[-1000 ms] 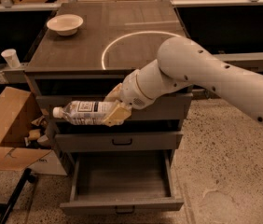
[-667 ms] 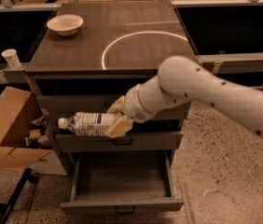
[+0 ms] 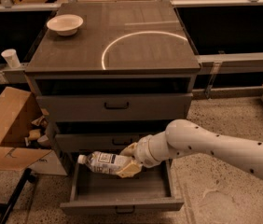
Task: Place blue plastic bottle into bottom drawer
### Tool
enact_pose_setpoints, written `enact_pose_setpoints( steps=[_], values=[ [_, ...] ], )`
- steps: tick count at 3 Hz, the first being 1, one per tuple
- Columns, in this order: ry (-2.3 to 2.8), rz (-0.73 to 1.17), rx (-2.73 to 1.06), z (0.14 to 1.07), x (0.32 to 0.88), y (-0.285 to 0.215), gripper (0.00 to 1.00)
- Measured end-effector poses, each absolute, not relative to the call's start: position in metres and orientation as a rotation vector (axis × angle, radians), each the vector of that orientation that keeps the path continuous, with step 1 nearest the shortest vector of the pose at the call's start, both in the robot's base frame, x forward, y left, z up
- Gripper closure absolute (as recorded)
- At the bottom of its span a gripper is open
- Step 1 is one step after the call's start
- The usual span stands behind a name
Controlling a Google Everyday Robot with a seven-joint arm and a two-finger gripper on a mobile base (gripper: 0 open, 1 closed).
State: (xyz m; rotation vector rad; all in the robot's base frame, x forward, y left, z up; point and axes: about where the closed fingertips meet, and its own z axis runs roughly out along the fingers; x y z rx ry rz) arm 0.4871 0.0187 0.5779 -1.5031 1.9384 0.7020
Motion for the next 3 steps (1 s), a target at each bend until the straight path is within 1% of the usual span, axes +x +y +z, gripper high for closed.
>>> enact_pose_setpoints(
  steps=[1,2,3],
  values=[
    [1.942,0.707,-1.504,0.574,0.487,0.019,1.0],
    [2.004,0.688,-1.529,0.523,0.497,0.002,1.0],
    [2.087,0.688,-1.494,0.449,0.51,-0.033,1.0]
  ],
)
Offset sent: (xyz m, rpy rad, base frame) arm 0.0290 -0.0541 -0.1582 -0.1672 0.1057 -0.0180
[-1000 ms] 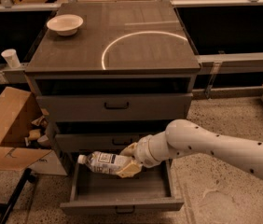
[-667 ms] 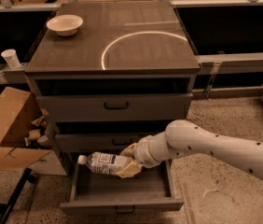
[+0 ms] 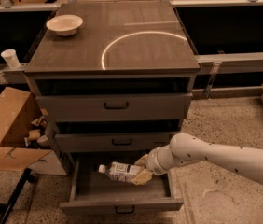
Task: Place blue plastic bottle into bottom drawer
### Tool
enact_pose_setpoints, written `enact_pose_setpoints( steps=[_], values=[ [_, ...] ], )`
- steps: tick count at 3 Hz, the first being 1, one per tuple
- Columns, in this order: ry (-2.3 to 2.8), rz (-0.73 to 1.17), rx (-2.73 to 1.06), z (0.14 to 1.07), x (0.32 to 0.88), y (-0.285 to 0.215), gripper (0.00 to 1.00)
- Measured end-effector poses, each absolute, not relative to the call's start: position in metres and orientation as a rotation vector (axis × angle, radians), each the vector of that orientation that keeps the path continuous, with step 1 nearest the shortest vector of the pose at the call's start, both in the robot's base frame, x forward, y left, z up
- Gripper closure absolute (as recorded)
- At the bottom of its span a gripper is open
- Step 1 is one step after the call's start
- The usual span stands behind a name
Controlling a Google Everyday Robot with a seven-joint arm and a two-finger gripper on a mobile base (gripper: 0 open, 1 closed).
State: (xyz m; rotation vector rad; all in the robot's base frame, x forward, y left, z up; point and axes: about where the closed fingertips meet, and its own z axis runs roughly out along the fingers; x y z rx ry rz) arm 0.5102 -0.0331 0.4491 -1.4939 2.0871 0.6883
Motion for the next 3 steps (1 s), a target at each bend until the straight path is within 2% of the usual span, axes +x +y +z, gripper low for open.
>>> enact_pose_setpoints(
  steps=[2,3],
  values=[
    [2.216,0.74,-1.392,0.333,0.538,-0.074,1.0],
    [2.288,0.724,-1.311,0.288,0.552,-0.086,0.84]
  ],
)
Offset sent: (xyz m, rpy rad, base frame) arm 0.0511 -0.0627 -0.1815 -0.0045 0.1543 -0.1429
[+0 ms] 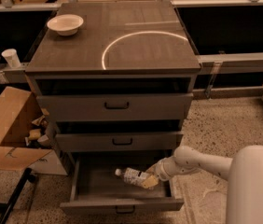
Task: Place blue plastic bottle into bottom drawer
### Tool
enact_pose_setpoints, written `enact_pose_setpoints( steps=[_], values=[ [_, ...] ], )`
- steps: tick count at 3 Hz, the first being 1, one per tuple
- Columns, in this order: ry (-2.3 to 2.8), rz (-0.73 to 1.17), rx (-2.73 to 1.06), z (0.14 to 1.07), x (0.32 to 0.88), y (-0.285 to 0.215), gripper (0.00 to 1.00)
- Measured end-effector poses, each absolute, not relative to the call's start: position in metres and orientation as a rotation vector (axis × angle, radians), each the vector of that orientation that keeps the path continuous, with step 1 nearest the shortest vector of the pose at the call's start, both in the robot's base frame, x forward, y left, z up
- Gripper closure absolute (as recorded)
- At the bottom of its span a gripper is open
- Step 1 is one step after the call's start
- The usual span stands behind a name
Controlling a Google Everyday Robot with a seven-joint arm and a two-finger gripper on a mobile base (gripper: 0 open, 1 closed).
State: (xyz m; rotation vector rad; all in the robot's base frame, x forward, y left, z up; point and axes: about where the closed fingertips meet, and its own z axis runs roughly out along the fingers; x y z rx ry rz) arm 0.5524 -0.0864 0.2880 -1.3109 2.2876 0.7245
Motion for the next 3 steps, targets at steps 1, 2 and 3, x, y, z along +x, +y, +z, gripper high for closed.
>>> enact_pose_setpoints(
  steps=[1,2,3],
  values=[
    [2.335,0.715,-1.237,0.255,0.567,-0.096,0.61],
    [2.364,0.717,-1.196,0.233,0.577,-0.1,0.37],
    [2.367,0.728,-1.173,0.224,0.582,-0.102,0.14]
  ],
)
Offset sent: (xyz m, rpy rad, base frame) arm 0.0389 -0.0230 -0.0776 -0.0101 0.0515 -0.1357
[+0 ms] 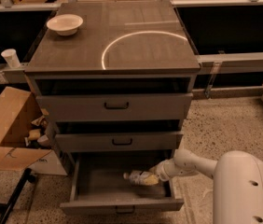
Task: Place blue plastic bottle into bottom drawer
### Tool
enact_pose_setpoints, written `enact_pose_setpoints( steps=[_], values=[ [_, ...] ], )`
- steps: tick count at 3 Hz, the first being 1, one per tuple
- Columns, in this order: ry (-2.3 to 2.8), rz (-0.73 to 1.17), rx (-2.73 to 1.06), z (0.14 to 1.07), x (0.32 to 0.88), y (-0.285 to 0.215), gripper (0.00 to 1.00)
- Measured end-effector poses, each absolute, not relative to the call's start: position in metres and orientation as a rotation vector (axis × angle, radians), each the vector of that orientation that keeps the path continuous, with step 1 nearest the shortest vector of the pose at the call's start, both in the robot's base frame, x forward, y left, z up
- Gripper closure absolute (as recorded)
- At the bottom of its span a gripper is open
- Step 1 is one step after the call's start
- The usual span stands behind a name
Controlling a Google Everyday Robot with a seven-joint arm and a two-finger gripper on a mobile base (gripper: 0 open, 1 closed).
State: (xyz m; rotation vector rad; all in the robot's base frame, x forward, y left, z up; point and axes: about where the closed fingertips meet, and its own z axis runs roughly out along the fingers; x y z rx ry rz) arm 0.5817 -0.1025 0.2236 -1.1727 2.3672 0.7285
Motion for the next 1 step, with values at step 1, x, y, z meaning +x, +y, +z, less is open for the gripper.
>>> enact_pose_setpoints(
  steps=[1],
  values=[
    [2.346,0.751,-1.153,0.2248,0.5816,-0.1073,0.0]
  ],
)
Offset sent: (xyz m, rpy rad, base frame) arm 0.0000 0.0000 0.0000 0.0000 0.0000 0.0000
